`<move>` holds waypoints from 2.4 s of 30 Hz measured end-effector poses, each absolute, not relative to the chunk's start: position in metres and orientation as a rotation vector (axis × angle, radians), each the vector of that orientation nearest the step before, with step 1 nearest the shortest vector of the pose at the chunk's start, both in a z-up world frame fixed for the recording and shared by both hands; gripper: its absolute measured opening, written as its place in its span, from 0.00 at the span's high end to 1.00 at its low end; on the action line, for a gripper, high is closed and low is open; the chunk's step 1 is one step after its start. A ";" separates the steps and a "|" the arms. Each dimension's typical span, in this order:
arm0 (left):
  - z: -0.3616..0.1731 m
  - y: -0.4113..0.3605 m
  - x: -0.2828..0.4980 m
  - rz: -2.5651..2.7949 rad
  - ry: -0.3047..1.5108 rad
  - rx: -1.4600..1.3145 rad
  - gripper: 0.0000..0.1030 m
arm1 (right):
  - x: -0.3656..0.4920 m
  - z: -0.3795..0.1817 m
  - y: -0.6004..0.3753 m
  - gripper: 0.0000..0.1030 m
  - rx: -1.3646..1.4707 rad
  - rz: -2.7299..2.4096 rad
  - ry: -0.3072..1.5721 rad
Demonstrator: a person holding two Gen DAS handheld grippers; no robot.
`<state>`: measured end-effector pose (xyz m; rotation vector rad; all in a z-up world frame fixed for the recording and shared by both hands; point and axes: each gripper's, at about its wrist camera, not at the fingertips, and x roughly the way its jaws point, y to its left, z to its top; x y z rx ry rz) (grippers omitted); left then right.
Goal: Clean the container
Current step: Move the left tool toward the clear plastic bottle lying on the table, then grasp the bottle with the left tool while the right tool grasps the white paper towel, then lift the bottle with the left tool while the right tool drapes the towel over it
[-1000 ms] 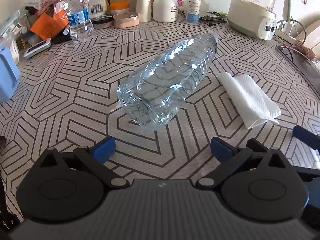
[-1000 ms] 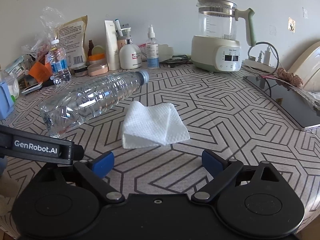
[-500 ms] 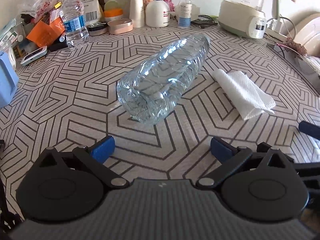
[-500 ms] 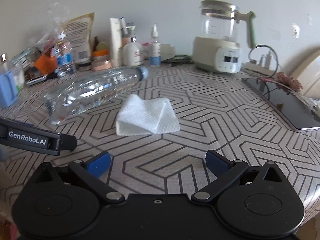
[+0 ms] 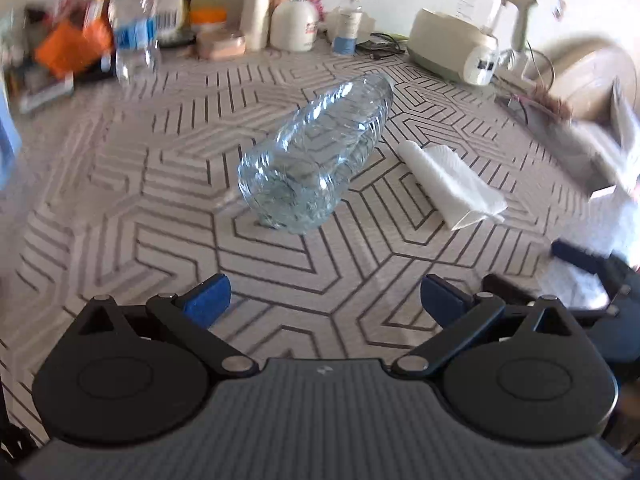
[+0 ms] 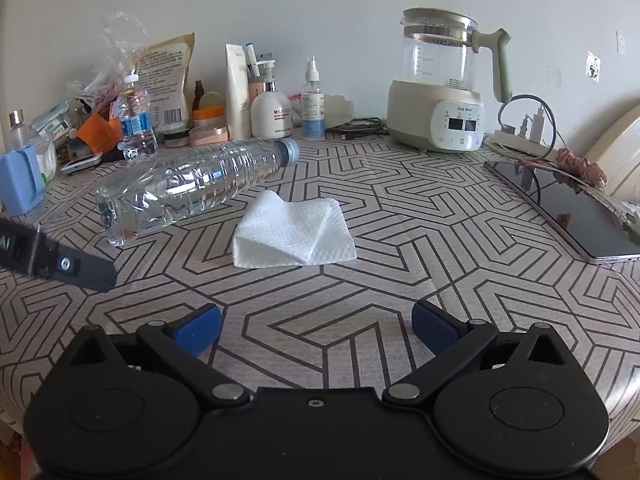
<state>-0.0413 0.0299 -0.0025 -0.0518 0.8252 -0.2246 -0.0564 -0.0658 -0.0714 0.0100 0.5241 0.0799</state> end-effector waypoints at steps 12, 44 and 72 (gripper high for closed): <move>0.022 0.026 -0.004 -0.350 0.749 0.144 0.00 | -0.020 -0.036 -0.064 0.07 0.146 0.098 0.544; 0.003 0.032 0.052 -0.636 0.672 0.335 0.38 | 0.019 -0.034 -0.046 0.40 0.088 0.041 0.647; -0.007 0.032 0.042 -0.694 0.705 0.263 0.32 | 0.053 0.002 -0.015 0.84 0.281 0.233 0.598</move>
